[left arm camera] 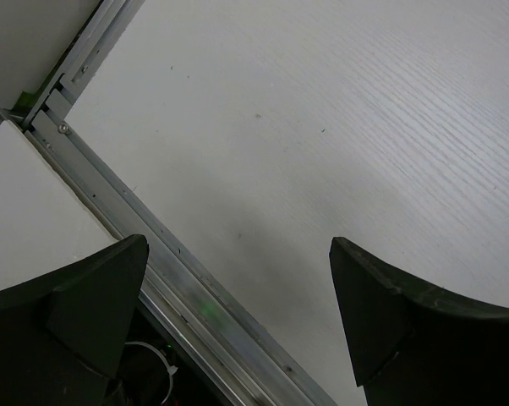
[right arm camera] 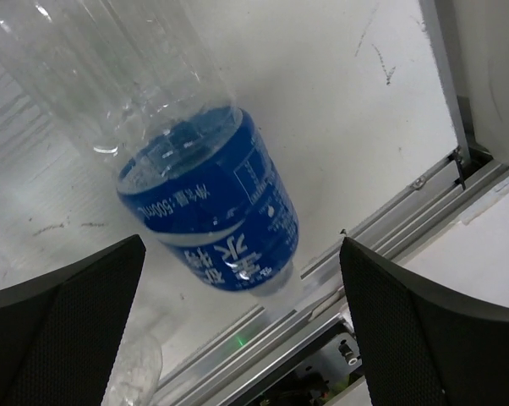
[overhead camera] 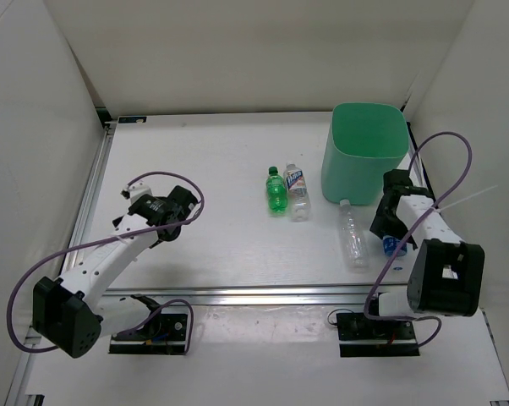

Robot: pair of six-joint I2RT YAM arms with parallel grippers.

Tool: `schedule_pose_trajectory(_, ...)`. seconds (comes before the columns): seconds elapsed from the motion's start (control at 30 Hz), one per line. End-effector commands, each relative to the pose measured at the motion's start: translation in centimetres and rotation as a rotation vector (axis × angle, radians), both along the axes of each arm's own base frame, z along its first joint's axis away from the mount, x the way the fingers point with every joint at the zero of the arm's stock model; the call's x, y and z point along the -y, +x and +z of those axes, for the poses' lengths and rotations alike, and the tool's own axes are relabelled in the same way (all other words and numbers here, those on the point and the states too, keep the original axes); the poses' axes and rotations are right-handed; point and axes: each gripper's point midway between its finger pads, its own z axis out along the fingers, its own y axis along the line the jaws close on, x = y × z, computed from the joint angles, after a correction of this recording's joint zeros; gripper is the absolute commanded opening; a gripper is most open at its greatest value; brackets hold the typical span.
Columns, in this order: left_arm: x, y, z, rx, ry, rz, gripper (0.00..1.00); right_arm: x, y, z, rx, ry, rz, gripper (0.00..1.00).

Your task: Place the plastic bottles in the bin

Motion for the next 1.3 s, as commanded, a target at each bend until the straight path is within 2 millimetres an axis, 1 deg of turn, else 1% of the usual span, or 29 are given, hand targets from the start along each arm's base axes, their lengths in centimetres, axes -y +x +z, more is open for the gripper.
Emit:
schedule_pose_trajectory(0.0, 0.0, 0.0, 0.4, 0.009, 0.014, -0.017, 1.00, 1.1, 0.9, -1.1, 0.000, -0.038, -0.021, 1.00)
schedule_pose_trajectory(0.17, -0.2, -0.5, -0.1, -0.041, 0.042, -0.011, 1.00, 1.6, 0.4, -3.0, -0.057, -0.012, -0.072, 1.00)
schedule_pose_trajectory(0.2, -0.4, -0.7, -0.1, -0.050, 0.048, -0.011, 1.00, 1.5, 0.4, -3.0, -0.052, -0.010, -0.081, 0.98)
schedule_pose_trajectory(0.27, -0.3, -0.6, -0.2, -0.070, 0.059, -0.011, 1.00, 1.9, 0.0, -3.8, -0.074, 0.007, -0.116, 0.93)
schedule_pose_trajectory(0.3, -0.4, -0.7, -0.2, -0.073, 0.061, -0.006, 1.00, 1.9, 0.2, -3.8, -0.060, 0.008, -0.127, 0.90)
schedule_pose_trajectory(0.33, -0.2, -0.5, -0.1, -0.073, 0.061, -0.005, 1.00, 1.9, -0.1, -4.1, -0.078, 0.020, -0.135, 0.84)
schedule_pose_trajectory(0.37, -0.2, -0.5, -0.1, -0.073, 0.061, -0.005, 1.00, 1.9, 0.3, -3.9, -0.062, 0.021, -0.148, 0.80)
schedule_pose_trajectory(0.43, -0.3, -0.7, -0.2, -0.089, 0.071, -0.006, 1.00, 2.3, -0.4, -3.7, -0.077, -0.006, -0.174, 0.70)
schedule_pose_trajectory(0.47, -0.3, -0.6, -0.2, -0.082, 0.066, 0.001, 1.00, 2.4, -0.5, -3.4, -0.073, -0.018, -0.186, 0.63)
schedule_pose_trajectory(0.5, -0.3, -0.6, -0.2, -0.082, 0.066, 0.001, 1.00, 2.6, -0.9, -3.0, -0.068, -0.032, -0.204, 0.60)
schedule_pose_trajectory(0.57, -0.3, -0.6, -0.4, -0.085, 0.068, 0.008, 1.00, 2.8, -0.9, -2.2, -0.038, -0.052, -0.224, 0.53)
schedule_pose_trajectory(0.63, -0.2, -0.5, -0.5, -0.086, 0.068, 0.015, 1.00, 2.7, -1.5, -1.7, -0.040, -0.051, -0.234, 0.48)
schedule_pose_trajectory(0.7, -0.2, -0.5, -0.7, -0.096, 0.074, 0.015, 1.00, 2.6, -1.9, -1.0, -0.022, -0.048, -0.256, 0.40)
schedule_pose_trajectory(0.73, 0.0, -0.2, -0.8, -0.102, 0.078, 0.021, 1.00, 2.6, -2.7, -0.5, -0.032, -0.057, -0.266, 0.37)
schedule_pose_trajectory(0.77, 0.0, -0.2, -1.0, -0.110, 0.083, 0.021, 1.00, 2.5, -2.6, -0.1, -0.020, -0.056, -0.277, 0.35)
schedule_pose_trajectory(0.8, 0.3, 0.0, -1.0, -0.115, 0.074, 0.021, 1.00, 2.5, -2.9, 0.2, -0.016, -0.055, -0.285, 0.28)
schedule_pose_trajectory(0.87, 0.6, 0.2, -1.2, -0.129, 0.083, 0.019, 1.00, 2.7, -3.6, 1.5, -0.001, -0.080, -0.308, 0.20)
schedule_pose_trajectory(0.9, 0.8, 0.5, -0.8, -0.116, 0.075, 0.019, 1.00, 2.7, -3.6, 2.0, 0.020, -0.078, -0.328, 0.16)
schedule_pose_trajectory(0.93, 0.9, 0.8, -0.8, -0.116, 0.075, 0.019, 1.00, 2.9, -3.0, 3.8, 0.083, -0.087, -0.344, 0.14)
schedule_pose_trajectory(0.97, 0.9, 0.8, -0.8, -0.116, 0.075, 0.019, 1.00, 2.8, -3.2, 4.8, 0.100, -0.084, -0.360, 0.14)
schedule_pose_trajectory(1.0, 1.3, 1.0, -0.5, -0.104, 0.068, 0.009, 1.00, 2.9, -2.8, 5.9, 0.142, -0.083, -0.362, 0.12)
schedule_pose_trajectory(1.03, 1.7, 1.2, -0.2, -0.094, 0.063, -0.002, 1.00, 2.7, -2.1, 7.4, 0.215, -0.067, -0.370, 0.09)
schedule_pose_trajectory(1.07, 1.7, 1.2, -0.2, -0.094, 0.063, -0.002, 1.00, 2.4, -0.9, 9.7, 0.271, -0.033, -0.364, 0.07)
schedule_pose_trajectory(1.1, 2.0, 1.4, 0.0, -0.084, 0.057, -0.011, 1.00, 2.2, -0.2, 11.1, 0.308, -0.015, -0.360, 0.04)
schedule_pose_trajectory(1.13, 1.9, 1.5, 0.1, -0.079, 0.065, -0.012, 1.00, 2.1, 0.4, 12.7, 0.350, 0.001, -0.363, 0.00)
schedule_pose_trajectory(1.17, 2.3, 1.7, 0.6, -0.058, 0.052, -0.022, 1.00, 2.0, 1.0, 14.0, 0.371, 0.011, -0.360, 0.00)
schedule_pose_trajectory(1.2, 2.4, 1.9, 0.9, -0.055, 0.050, -0.028, 1.00, 2.1, 1.8, 17.3, 0.458, 0.017, -0.371, 0.00)
schedule_pose_trajectory(1.27, 2.6, 1.8, 1.1, -0.047, 0.045, -0.037, 1.00, 1.8, 3.1, 19.9, 0.526, 0.047, -0.369, 0.00)
